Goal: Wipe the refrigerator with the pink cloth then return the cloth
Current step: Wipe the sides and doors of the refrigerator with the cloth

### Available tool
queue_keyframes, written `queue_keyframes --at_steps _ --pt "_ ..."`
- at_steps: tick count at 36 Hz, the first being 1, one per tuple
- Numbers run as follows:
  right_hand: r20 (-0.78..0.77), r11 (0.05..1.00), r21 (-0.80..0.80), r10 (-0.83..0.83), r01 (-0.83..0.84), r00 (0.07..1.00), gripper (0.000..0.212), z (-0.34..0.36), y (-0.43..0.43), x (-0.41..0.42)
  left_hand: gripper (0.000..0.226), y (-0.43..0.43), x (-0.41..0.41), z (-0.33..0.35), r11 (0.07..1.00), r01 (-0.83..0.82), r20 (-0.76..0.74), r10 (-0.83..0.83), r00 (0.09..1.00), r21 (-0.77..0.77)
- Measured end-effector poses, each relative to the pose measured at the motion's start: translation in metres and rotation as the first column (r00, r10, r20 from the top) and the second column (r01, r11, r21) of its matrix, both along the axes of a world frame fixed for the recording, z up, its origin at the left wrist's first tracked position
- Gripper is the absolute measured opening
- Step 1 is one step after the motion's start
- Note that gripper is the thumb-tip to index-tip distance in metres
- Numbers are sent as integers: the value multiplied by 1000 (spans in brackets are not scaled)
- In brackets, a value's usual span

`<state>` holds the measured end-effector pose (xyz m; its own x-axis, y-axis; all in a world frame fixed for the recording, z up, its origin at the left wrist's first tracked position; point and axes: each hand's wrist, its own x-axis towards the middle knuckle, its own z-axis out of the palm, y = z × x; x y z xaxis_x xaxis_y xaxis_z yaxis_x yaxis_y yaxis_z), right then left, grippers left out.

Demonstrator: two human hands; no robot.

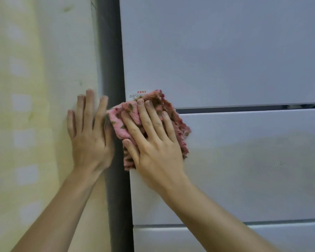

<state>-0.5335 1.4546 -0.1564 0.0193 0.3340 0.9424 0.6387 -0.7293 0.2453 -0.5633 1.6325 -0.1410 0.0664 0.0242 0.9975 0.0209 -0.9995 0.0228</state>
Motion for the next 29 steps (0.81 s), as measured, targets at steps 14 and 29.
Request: queue_keyframes --at_steps 14,29 --pt "52 985 172 2 -11 999 52 -13 -48 20 60 2 5 -4 993 108 72 -104 992 -42" --pt "-75 945 312 -82 101 994 57 -3 2 3 65 3 10 -6 1000 24 91 -25 995 11"
